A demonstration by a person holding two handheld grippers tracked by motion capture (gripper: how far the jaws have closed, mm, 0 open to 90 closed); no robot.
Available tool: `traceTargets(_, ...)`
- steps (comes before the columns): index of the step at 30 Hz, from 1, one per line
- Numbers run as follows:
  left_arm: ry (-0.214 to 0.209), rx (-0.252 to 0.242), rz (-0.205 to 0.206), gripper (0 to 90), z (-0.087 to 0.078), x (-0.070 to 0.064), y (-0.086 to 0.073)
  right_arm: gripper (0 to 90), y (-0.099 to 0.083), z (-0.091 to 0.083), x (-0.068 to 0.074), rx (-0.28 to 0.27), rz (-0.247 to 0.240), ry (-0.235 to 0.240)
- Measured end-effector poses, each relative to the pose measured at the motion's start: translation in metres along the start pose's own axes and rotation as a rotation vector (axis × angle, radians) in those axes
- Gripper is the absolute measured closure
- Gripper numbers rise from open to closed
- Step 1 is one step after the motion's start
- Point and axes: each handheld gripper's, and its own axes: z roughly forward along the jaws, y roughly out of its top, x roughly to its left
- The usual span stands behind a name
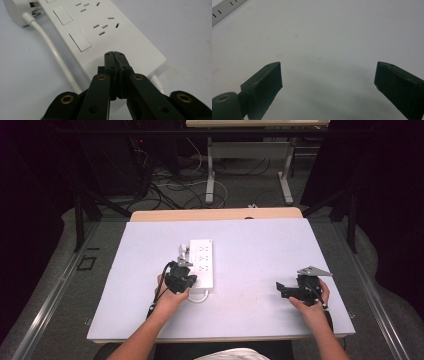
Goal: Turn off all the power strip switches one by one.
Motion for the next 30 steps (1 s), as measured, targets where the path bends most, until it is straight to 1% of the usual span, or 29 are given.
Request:
traceTargets(3, -0.002, -0.001, -0.012, 90.0, 0.000, 0.001, 0.000, 7.1, 0.000, 0.000, 0.000, -0.001, -0.003, 0.000)
traceTargets(5, -0.015, 0.003, -0.024, 90.0, 0.000, 0.003, 0.001, 7.1, 0.000, 0.000, 0.001, 0.001, 0.003, 0.001)
traceTargets(6, -0.013, 0.005, -0.030, 90.0, 0.000, 0.003, 0.001, 7.1, 0.000, 0.000, 0.002, 0.001, 0.002, 0.002)
traceTargets(7, -0.013, 0.003, -0.027, 90.0, 0.000, 0.004, 0.002, 7.1, 0.000, 0.000, 0.002, 0.003, 0.003, 0.002)
traceTargets(9, -0.011, -0.002, -0.040, 89.6, 0.001, 0.004, 0.002, 7.1, 0.000, 0.001, 0.002, 0.004, 0.004, 0.001)
traceTargets(10, -0.012, -0.001, -0.044, 89.6, 0.001, 0.005, 0.002, 7.1, 0.000, 0.001, 0.002, 0.004, 0.004, 0.001)
traceTargets(11, -0.007, 0.001, -0.039, 89.4, 0.001, 0.006, 0.003, 7.1, 0.000, 0.001, 0.001, 0.001, 0.000, 0.000)
traceTargets(12, -0.012, 0.010, -0.047, 89.3, 0.001, 0.006, 0.004, 7.2, 0.000, 0.001, 0.001, 0.002, 0.001, 0.000)
traceTargets(14, -0.010, 0.005, -0.053, 89.1, 0.002, 0.008, 0.006, 7.2, 0.000, 0.000, 0.001, 0.001, 0.001, -0.001)
traceTargets(15, -0.006, 0.011, -0.049, 89.0, 0.001, 0.008, 0.007, 7.1, 0.000, 0.000, 0.001, 0.001, 0.002, -0.002)
traceTargets(16, -0.003, 0.007, -0.058, 89.1, 0.000, 0.008, 0.008, 7.2, 0.000, 0.000, 0.001, 0.001, 0.002, -0.002)
traceTargets(17, -0.003, 0.010, -0.051, 89.1, -0.001, 0.010, 0.010, 7.1, -0.001, 0.000, 0.001, 0.003, 0.005, -0.003)
traceTargets(18, 0.003, 0.006, -0.060, 89.1, -0.001, 0.010, 0.012, 7.2, -0.001, 0.000, 0.001, 0.003, 0.007, -0.002)
traceTargets(20, -0.003, 0.013, -0.060, 89.1, -0.003, 0.012, 0.015, 7.2, -0.001, 0.000, 0.002, 0.006, 0.014, -0.002)
traceTargets(21, 0.001, 0.006, -0.076, 89.1, -0.003, 0.012, 0.017, 7.1, -0.001, 0.000, 0.002, 0.006, 0.014, -0.002)
traceTargets(22, -0.005, 0.015, -0.075, 89.2, -0.005, 0.015, 0.019, 7.2, -0.001, 0.000, 0.001, 0.006, 0.011, -0.002)
traceTargets(24, 0.003, 0.008, -0.088, 89.2, -0.005, 0.017, 0.022, 7.2, -0.001, 0.000, 0.001, 0.006, 0.009, -0.002)
traceTargets(25, 0.005, 0.006, -0.097, 89.2, -0.006, 0.018, 0.024, 7.2, -0.001, 0.000, 0.002, 0.007, 0.017, -0.001)
traceTargets(27, 0.009, 0.002, -0.120, 89.2, -0.007, 0.020, 0.027, 7.2, -0.001, 0.000, 0.002, 0.005, 0.009, 0.000)
traceTargets(28, 0.007, 0.005, -0.115, 89.2, -0.007, 0.022, 0.029, 7.1, -0.001, 0.000, 0.002, 0.005, 0.009, 0.001)
traceTargets(30, 0.015, 0.007, -0.128, 89.2, -0.008, 0.024, 0.033, 7.2, -0.001, 0.000, 0.002, 0.007, 0.007, 0.001)
